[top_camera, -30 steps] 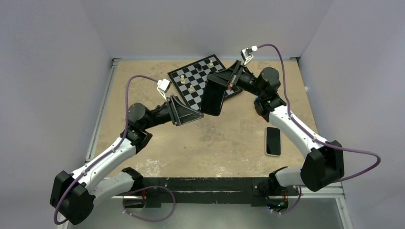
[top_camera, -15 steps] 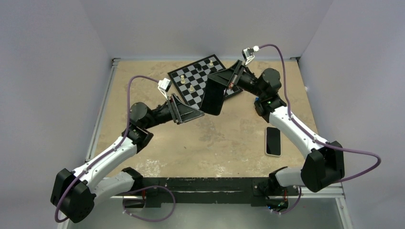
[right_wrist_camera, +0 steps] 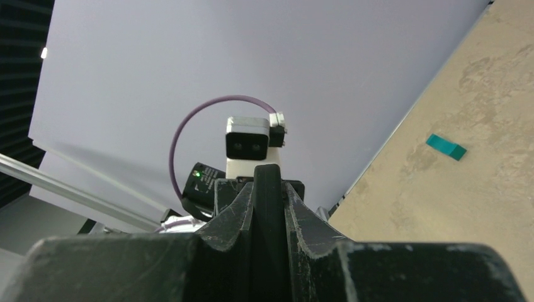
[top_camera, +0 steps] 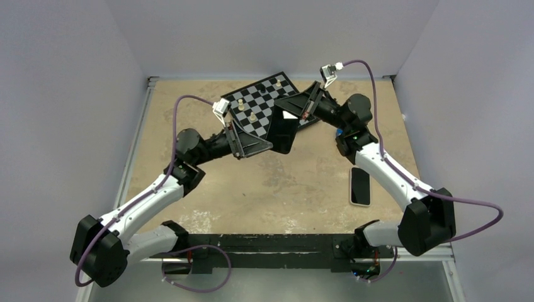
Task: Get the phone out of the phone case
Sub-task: Remove the phone case from the phone.
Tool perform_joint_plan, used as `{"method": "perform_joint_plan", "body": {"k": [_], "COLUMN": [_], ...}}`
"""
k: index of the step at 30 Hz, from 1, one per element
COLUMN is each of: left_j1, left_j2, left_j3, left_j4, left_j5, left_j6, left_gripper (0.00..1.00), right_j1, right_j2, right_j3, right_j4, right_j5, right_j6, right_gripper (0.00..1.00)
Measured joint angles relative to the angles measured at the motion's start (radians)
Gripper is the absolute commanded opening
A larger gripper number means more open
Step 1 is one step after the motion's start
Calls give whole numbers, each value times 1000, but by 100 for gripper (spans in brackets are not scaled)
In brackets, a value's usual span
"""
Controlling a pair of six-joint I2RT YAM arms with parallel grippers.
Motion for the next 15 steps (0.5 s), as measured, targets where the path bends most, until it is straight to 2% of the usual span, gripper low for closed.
{"method": "perform_joint_plan", "body": {"k": [3,10,15], "left_j1": [0,0,18], "left_j2": [24,89,108], "left_j3": [47,102,118], "left_j4": [-21,-1,2], "left_j5": [9,92,151], "left_j6": [21,31,57], "left_gripper": [29,24,1], "right_j1": [16,61,90], "right_j2": [0,40,87], "right_j3": [4,68,161], "right_j4": [-38,-50,-143], "right_j5": [0,-57,-101], "right_j6": [-33,-84,-173], "right_gripper": [0,0,0]}}
